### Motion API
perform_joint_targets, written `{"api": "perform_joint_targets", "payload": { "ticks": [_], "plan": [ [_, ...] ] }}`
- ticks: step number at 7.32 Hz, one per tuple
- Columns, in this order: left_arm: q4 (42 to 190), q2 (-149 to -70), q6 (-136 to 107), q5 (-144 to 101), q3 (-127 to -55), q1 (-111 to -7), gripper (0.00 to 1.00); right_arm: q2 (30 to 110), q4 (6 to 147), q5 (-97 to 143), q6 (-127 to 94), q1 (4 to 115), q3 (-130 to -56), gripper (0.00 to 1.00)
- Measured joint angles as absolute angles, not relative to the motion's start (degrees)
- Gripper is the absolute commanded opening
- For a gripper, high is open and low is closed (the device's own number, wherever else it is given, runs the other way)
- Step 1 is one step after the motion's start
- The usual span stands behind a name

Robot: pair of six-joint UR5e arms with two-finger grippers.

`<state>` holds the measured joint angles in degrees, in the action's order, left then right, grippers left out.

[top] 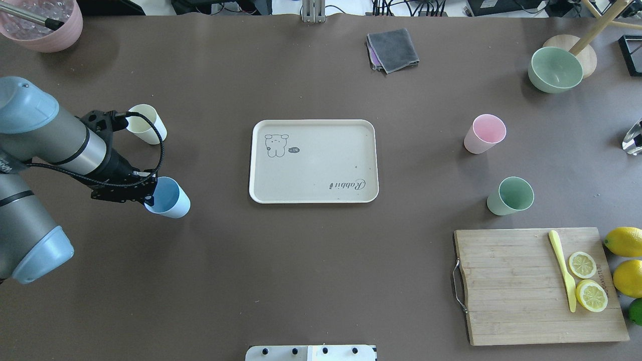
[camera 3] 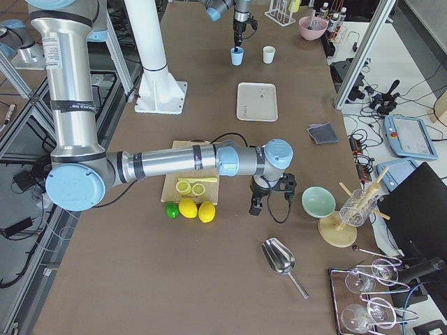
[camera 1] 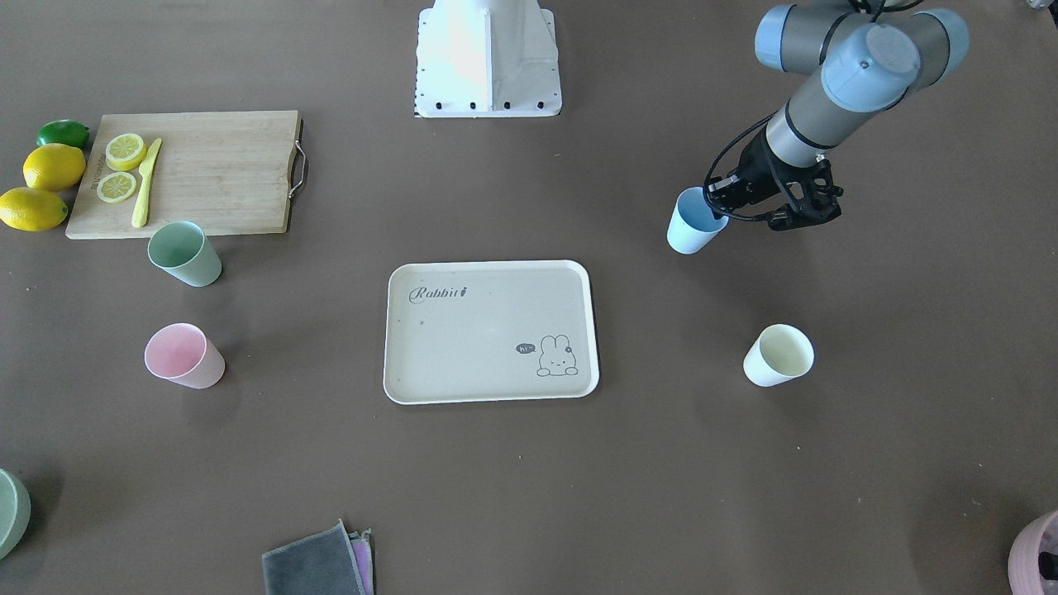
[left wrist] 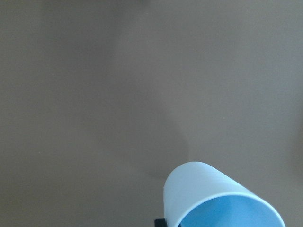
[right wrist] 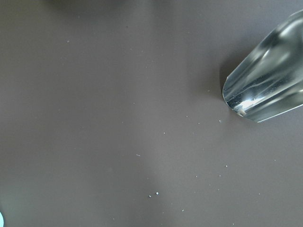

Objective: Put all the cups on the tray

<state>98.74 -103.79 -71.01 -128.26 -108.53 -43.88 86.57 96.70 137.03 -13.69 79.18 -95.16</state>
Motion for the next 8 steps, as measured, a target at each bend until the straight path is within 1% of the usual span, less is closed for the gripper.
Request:
{"api": "perform_joint_targets", "payload": {
  "ticks": [2, 8],
  "plan": [
    [95.1, -112.7, -74.3, -128.3, -103.4, -43.6, 0.00, 85.6, 96.6, 137.0, -13.7, 78.3, -96.1, 1.00],
    [95.1, -128.7, -82.0, -128.4, -89.6, -42.3, 0.00, 84.1, 96.6, 137.3, -17.5, 76.6, -97.2, 1.00]
  ]
}}
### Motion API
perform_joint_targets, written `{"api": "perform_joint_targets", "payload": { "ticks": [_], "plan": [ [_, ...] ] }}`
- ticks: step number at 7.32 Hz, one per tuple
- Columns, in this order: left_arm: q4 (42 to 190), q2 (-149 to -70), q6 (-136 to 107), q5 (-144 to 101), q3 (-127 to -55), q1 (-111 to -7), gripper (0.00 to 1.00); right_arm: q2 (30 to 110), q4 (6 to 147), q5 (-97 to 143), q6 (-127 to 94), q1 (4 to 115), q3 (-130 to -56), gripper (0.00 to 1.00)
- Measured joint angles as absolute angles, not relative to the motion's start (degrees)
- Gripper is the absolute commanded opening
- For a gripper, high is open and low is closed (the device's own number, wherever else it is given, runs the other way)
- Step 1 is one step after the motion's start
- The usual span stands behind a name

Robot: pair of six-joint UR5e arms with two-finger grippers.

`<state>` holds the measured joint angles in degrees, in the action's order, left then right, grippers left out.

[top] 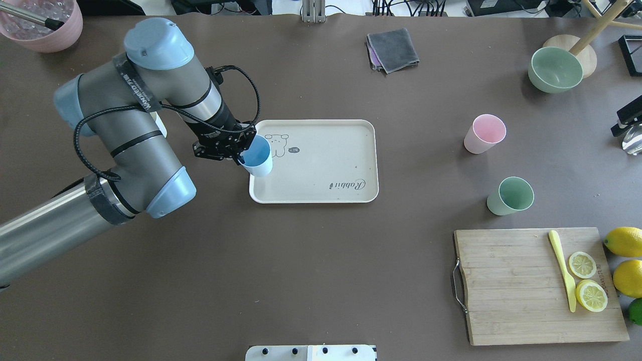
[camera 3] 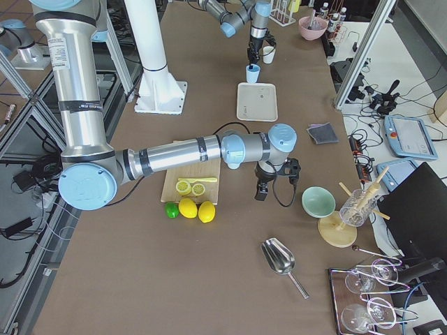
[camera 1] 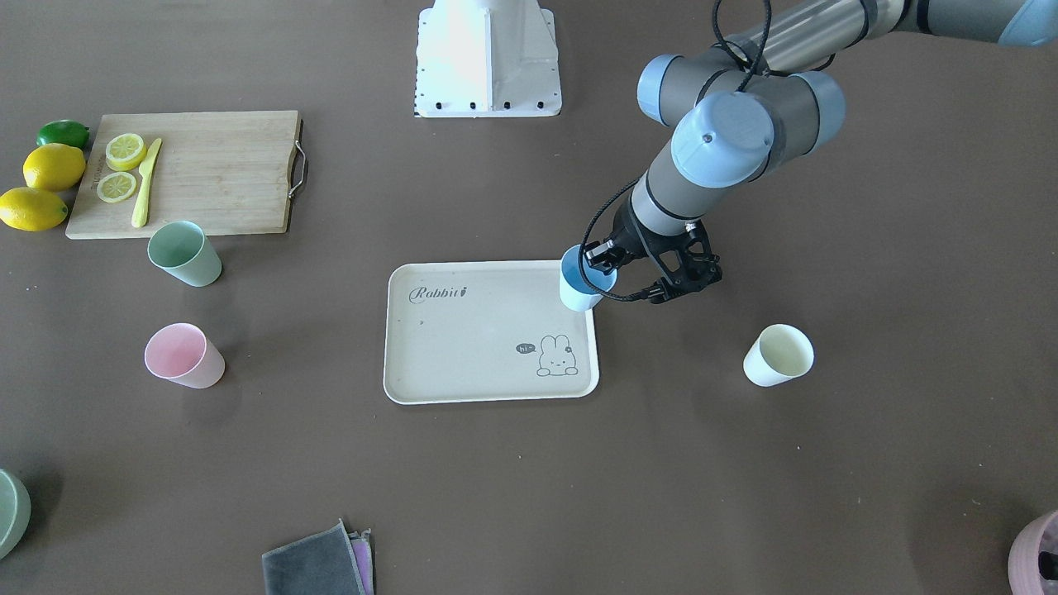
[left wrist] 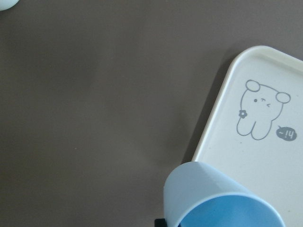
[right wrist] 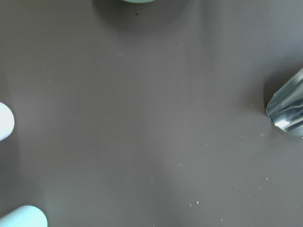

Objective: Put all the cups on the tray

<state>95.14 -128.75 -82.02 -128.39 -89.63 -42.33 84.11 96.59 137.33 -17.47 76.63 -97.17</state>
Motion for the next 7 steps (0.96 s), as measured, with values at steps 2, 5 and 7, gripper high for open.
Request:
{"api": "perform_joint_targets", "payload": {
  "ticks": [2, 5, 7],
  "plan": [
    [97.5, -132.2, -84.0, -128.3, -84.4, -40.6, 0.00, 84.1, 96.6, 137.3, -18.0, 76.3, -97.3, 1.00],
    [98.9, -133.5, -84.4, -128.3, -81.9, -39.9, 0.98, 84.0, 96.6, 137.3, -18.0, 76.1, -97.7, 1.00],
    [98.6, -133.3, -84.4, -128.4, -82.5, -39.7, 0.98, 83.6, 96.6, 137.0, -18.1, 74.8, -97.9, 1.00]
  ]
}}
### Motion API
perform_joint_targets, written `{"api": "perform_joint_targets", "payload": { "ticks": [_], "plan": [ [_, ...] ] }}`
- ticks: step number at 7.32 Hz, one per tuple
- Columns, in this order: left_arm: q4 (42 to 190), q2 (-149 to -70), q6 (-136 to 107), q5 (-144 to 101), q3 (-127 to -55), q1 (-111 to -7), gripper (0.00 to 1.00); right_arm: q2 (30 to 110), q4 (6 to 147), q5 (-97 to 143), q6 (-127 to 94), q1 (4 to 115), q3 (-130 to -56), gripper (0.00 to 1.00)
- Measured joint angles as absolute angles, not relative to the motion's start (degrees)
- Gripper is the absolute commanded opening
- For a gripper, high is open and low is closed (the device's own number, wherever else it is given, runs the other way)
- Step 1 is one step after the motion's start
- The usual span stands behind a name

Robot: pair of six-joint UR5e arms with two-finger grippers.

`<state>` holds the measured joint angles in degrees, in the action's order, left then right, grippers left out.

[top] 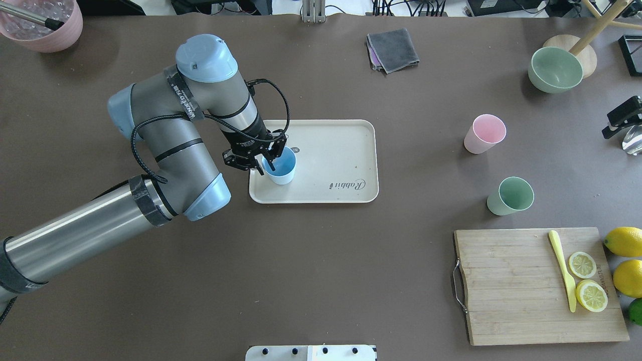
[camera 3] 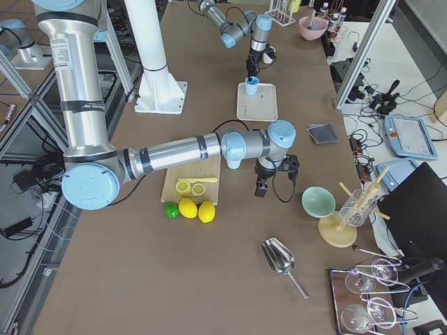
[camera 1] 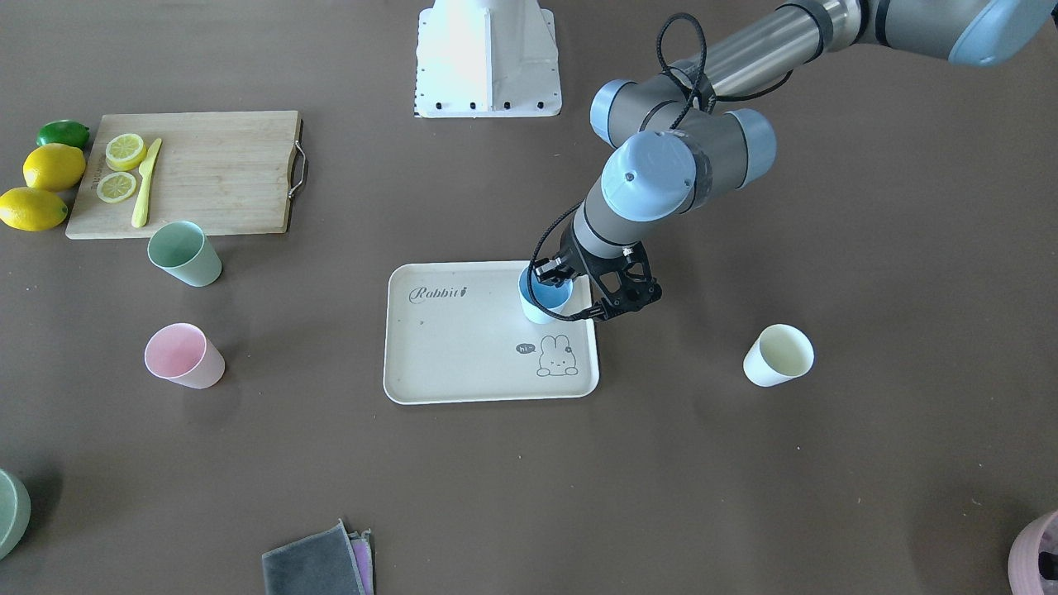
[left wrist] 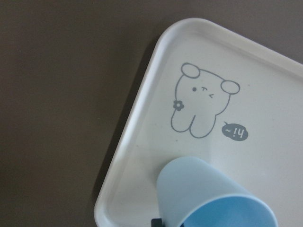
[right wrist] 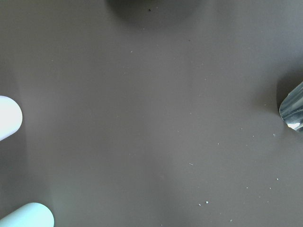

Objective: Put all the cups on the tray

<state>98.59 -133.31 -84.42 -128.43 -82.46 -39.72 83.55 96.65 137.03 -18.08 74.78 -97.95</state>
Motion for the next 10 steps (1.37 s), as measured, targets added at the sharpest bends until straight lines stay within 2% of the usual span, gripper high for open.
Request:
{"api": "perform_joint_targets", "payload": {
  "ticks": [3, 5, 8, 10],
  "plan": [
    [95.1, -132.8, -83.8, -133.0, -85.6, -45.1, 0.98, 81.5, 96.8, 139.2, -23.0, 72.8, -98.6, 1.00],
    [92.3, -128.3, -79.5, -135.6, -91.5, -49.3, 0.98, 79.5, 96.6, 137.2, -26.7, 69.2, -100.9, 1.00],
    [82.3, -121.5, -60.8, -135.9, -98.9, -56.4, 0.98, 76.9, 96.5, 132.4, -31.4, 61.6, -103.7, 1.00],
    [77.8, -119.0, -50.0, -135.8, -100.8, -60.5, 0.98, 79.7, 96.5, 131.5, -31.9, 60.1, -107.6, 1.00]
  ]
}}
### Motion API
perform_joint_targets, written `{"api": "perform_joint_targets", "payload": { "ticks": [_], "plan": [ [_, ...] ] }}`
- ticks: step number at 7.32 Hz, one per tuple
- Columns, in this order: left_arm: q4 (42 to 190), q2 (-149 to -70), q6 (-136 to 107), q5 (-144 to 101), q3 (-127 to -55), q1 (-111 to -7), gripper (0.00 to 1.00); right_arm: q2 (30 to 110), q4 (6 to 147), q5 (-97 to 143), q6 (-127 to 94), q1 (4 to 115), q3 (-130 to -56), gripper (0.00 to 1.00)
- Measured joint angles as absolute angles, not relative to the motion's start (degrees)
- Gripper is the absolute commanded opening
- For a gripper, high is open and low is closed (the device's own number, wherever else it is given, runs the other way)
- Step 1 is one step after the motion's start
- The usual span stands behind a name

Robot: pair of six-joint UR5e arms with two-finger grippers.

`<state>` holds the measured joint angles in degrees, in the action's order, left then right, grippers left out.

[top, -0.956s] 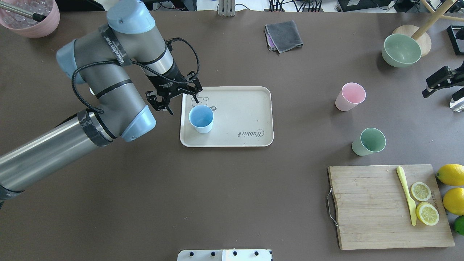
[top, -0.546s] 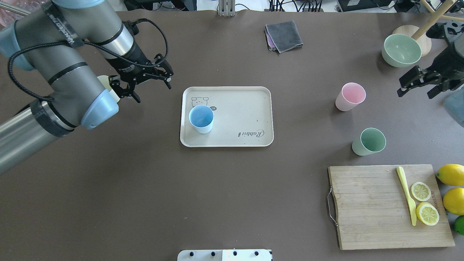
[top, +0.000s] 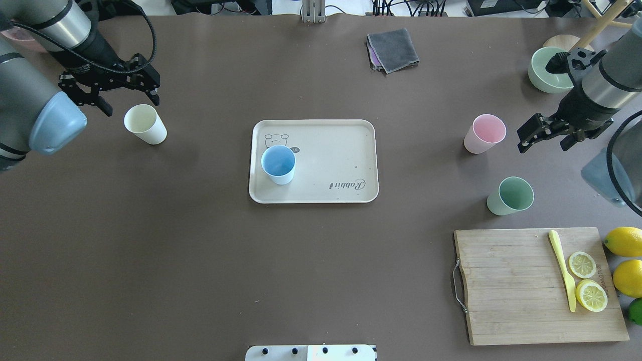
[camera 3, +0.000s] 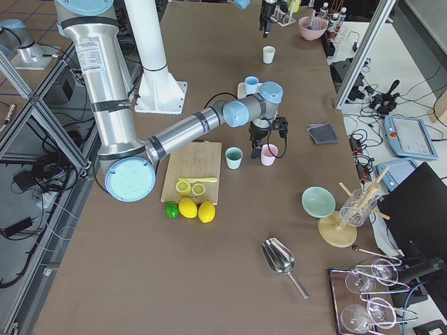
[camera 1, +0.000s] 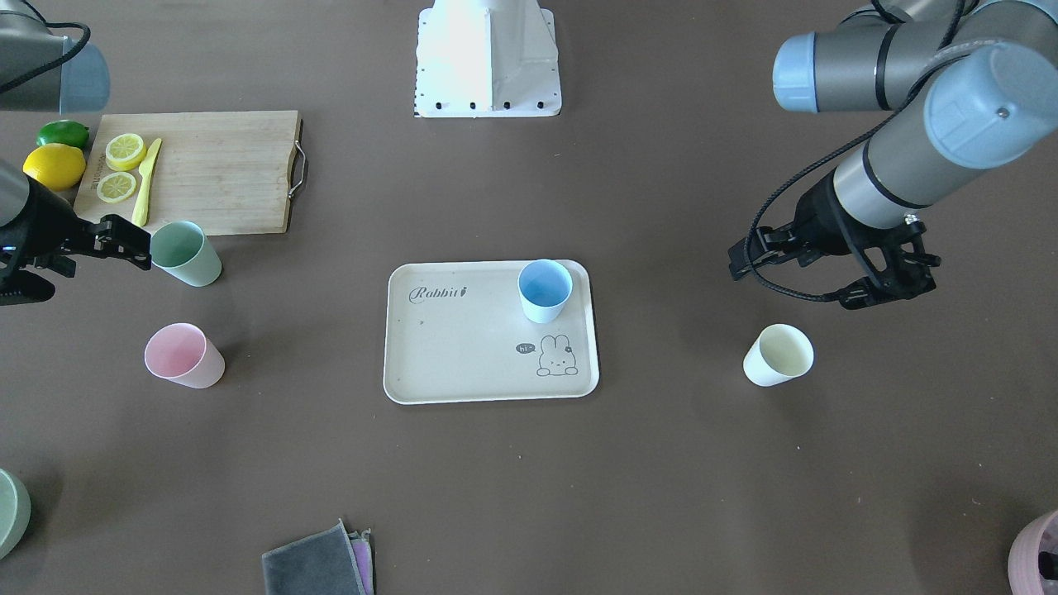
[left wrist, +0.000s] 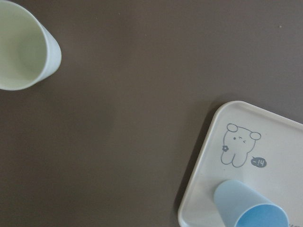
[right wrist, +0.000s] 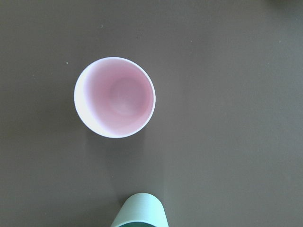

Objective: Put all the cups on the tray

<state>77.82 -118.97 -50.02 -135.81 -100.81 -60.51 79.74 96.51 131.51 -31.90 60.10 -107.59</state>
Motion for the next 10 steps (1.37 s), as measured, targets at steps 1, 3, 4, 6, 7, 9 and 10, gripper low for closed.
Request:
{"api": "perform_joint_targets", "payload": {
  "ticks": [1, 3, 4, 6, 7, 9, 10],
  "plan": [
    [76.7, -118.2, -46.6, -135.8, -101.1, -61.9, 0.98, 81.9, 96.5, 131.4, -32.4, 59.7, -109.8, 1.00],
    [76.0, -117.1, -43.1, -135.8, -101.5, -63.4, 0.98, 87.1, 92.1, 129.8, -35.2, 58.0, -113.0, 1.00],
    [75.9, -116.8, -42.5, -135.8, -101.5, -63.6, 0.98, 91.0, 85.6, 128.7, -37.5, 56.8, -113.5, 1.00],
    [75.6, -116.7, -42.3, -135.8, -101.7, -63.8, 0.98, 95.8, 75.5, 126.0, -44.0, 53.4, -113.5, 1.00],
    [75.5, -116.6, -42.0, -135.8, -101.6, -63.8, 0.98, 95.9, 73.8, 124.6, -46.4, 51.9, -113.3, 1.00],
    [75.4, -116.5, -40.6, -135.8, -101.2, -63.8, 0.98, 95.0, 73.0, 123.2, -48.0, 50.7, -112.5, 1.00],
    [75.3, -116.5, -40.3, -135.8, -101.1, -63.8, 0.98, 94.5, 72.6, 122.3, -48.1, 50.4, -111.6, 1.00]
  ]
}}
